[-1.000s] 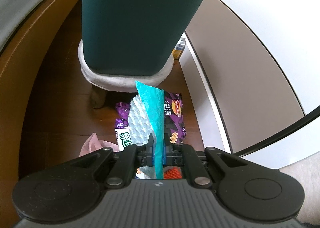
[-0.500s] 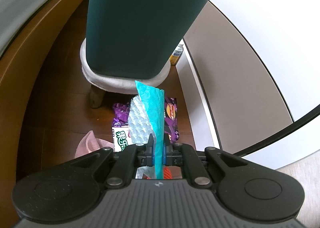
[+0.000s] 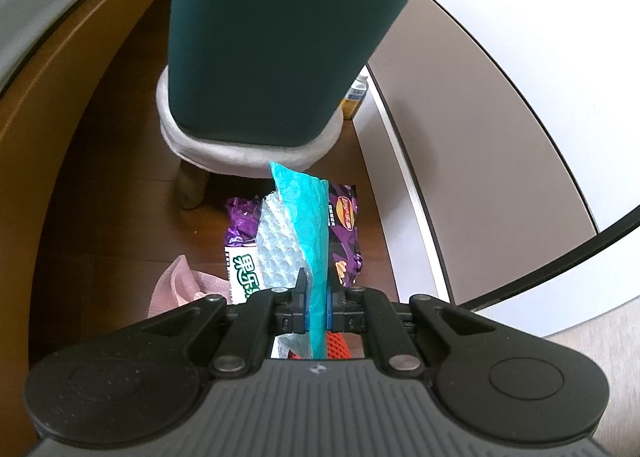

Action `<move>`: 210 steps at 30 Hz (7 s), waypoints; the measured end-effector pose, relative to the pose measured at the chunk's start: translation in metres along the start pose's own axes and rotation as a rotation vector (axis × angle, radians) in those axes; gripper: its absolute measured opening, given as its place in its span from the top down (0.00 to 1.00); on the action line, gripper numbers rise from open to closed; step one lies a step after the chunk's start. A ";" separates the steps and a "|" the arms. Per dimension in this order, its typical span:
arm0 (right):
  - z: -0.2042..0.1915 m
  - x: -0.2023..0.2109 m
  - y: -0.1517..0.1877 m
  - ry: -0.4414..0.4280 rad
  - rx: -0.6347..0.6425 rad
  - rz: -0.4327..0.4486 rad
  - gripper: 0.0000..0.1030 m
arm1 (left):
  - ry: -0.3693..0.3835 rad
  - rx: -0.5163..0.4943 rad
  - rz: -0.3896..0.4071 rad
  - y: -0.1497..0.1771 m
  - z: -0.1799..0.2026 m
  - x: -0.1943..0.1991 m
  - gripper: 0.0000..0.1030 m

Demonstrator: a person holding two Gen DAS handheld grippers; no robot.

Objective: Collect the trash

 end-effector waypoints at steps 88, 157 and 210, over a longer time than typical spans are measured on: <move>-0.110 0.385 -0.351 -0.117 0.437 0.769 0.51 | -0.162 -0.135 0.122 -0.289 0.060 -0.012 0.92; -0.055 0.078 -0.021 -0.318 0.389 0.304 0.05 | -0.378 0.091 -0.102 0.021 -0.141 -0.127 0.21; -0.048 0.012 0.007 -0.351 0.136 0.153 0.38 | -0.261 0.293 -0.190 0.046 -0.166 -0.119 0.83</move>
Point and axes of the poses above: each gripper's, at about its wrist camera, not at the fingertips, and x roughly against the way its jaws point, z to its right, y to its underside, the point moved 9 cm from there along -x, roughly the way its jaws point, and after that the axes turned 14 degrees about x, right-handed, at the moved point
